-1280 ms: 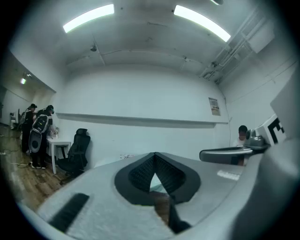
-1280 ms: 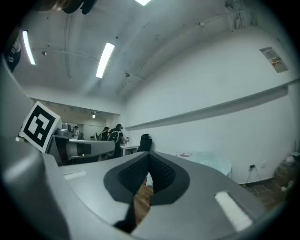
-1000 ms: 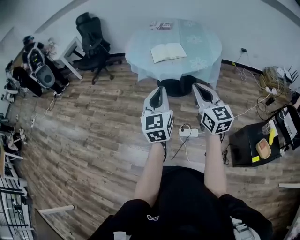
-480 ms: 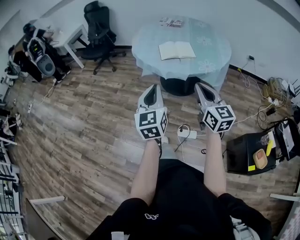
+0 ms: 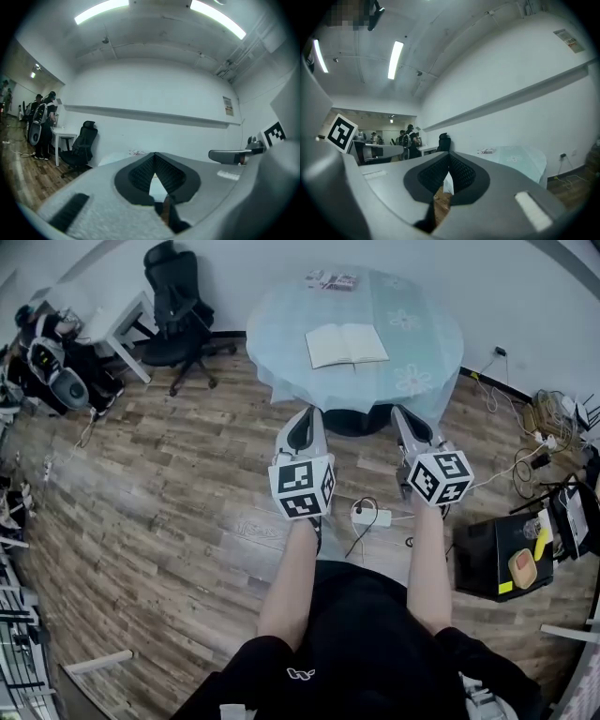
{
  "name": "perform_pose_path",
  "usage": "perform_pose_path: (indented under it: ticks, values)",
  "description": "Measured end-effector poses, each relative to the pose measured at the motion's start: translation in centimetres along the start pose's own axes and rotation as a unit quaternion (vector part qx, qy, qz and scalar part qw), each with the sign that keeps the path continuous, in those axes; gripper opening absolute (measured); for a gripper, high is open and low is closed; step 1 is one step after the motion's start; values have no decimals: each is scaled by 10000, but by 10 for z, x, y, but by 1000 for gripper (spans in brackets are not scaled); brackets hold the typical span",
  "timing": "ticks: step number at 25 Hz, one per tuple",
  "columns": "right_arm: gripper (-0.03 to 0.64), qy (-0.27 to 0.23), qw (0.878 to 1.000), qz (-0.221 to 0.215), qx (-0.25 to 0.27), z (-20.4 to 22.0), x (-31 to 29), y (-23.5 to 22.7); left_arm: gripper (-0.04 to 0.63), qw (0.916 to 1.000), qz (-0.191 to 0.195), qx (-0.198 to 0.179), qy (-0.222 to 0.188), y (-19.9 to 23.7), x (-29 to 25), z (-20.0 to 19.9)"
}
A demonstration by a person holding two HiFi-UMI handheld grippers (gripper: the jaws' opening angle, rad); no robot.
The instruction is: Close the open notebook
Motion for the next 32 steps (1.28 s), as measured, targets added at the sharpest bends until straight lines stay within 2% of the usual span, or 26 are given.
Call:
perform_pose_path:
  ticks: [9, 15, 20, 24, 27, 30, 32]
  values:
    - [11, 500, 9980, 188, -349, 8, -132, -58, 3, 9983, 104, -30, 577, 63, -130, -10]
    - [11, 981, 9945, 239, -281, 18, -229, -85, 3, 9938, 142, 238, 1076, 118, -220, 7]
    - [11, 1425, 9886, 477, 104, 18, -284, -99, 3, 9904, 245, 405, 1296, 155, -272, 9]
    - [11, 1822, 9805, 671, 305, 24, -307, -109, 3, 9875, 322, 588, 1429, 168, -295, 16]
    - [12, 2124, 9717, 799, 660, 26, -316, -114, 3, 9854, 411, 668, 1509, 169, -308, 18]
    - [15, 2538, 9578, 756, 1118, 35, -325, -116, 3, 9840, 499, 729, 1550, 169, -317, 19]
    - [89, 2803, 9466, 666, 1449, 44, -334, -117, 3, 9826, 541, 809, 1581, 169, -323, 22]
Point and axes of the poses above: the fingertips, and each gripper's own axes: x backward along the fingers, y to its left, z out of its underside, the point moved 2 cm from there along x, backward along the fingers, and after that the axes turned 15 degrees about y, right-handed, at the moved point
